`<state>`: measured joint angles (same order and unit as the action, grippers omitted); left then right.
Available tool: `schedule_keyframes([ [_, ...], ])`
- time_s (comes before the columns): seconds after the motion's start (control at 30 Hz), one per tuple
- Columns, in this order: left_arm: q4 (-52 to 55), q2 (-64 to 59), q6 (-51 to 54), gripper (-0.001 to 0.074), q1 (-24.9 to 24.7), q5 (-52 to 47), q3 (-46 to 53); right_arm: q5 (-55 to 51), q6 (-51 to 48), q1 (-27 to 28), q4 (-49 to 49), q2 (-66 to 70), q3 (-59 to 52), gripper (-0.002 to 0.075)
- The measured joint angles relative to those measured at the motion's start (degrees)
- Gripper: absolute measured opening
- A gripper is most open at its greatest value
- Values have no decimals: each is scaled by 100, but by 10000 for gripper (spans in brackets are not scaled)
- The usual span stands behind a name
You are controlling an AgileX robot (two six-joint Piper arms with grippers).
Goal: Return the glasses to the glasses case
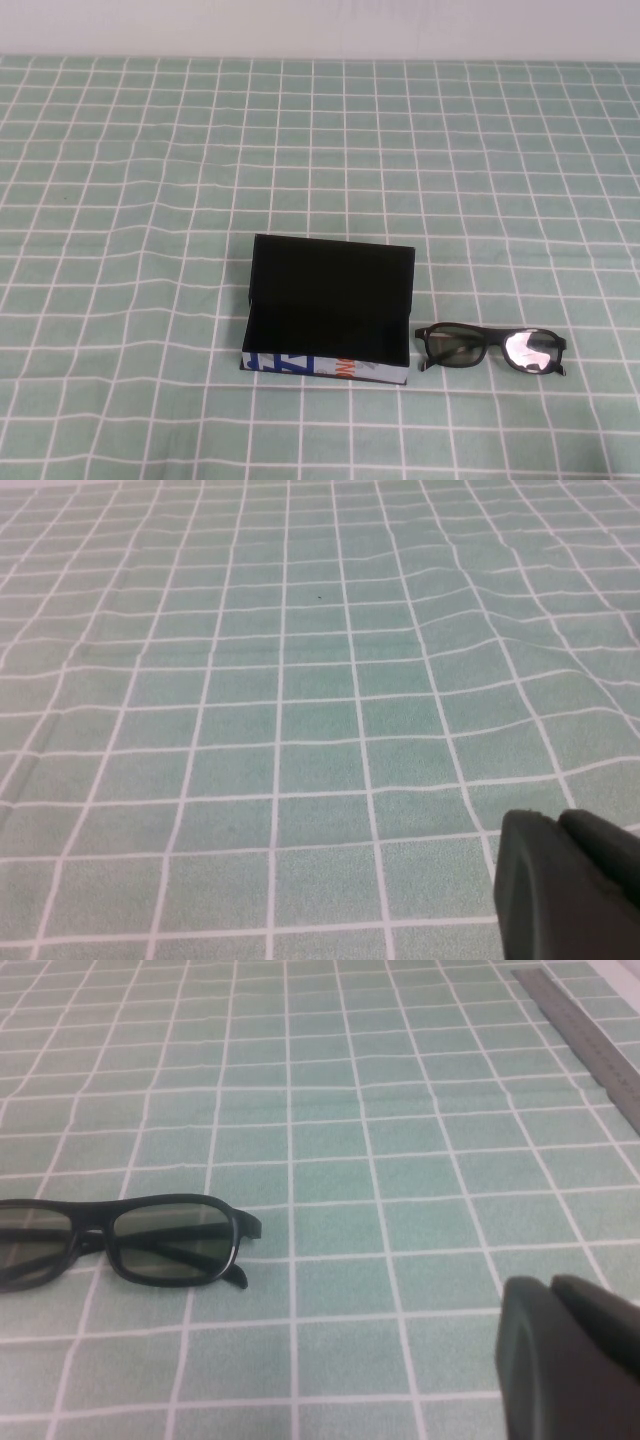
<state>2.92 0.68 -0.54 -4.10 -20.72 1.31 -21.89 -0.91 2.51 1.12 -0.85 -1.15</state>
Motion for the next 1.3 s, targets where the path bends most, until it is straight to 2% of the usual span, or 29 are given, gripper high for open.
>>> schedule_keyframes([
  [0.23, 61, 0, 22, -5, 0, 45, 0, 0, 0, 0, 0, 0, 0, -13],
  [0.4, 28, 0, -108, -6, 0, 729, 15, 400, 0, 0, 0, 0, -39, -13],
  [0.67, -196, 0, -538, -6, 0, 3296, 20, 3092, 0, 0, 0, 0, -39, -13],
  [1.0, -201, 0, -548, -5, 0, 4174, 20, 4806, 39, 0, 0, 0, -39, -13],
  [1.13, -210, 0, -915, -5, 0, 5228, 20, 5795, 398, 0, 0, 0, -39, -13],
  [1.23, -236, 0, -1042, -6, 0, 6347, 20, 6720, 965, 0, -13, 0, -24, -13],
  [1.3, -292, 14, -1042, -5, 0, 6826, -69, 6971, 1371, 0, -112, 0, 200, -13],
])
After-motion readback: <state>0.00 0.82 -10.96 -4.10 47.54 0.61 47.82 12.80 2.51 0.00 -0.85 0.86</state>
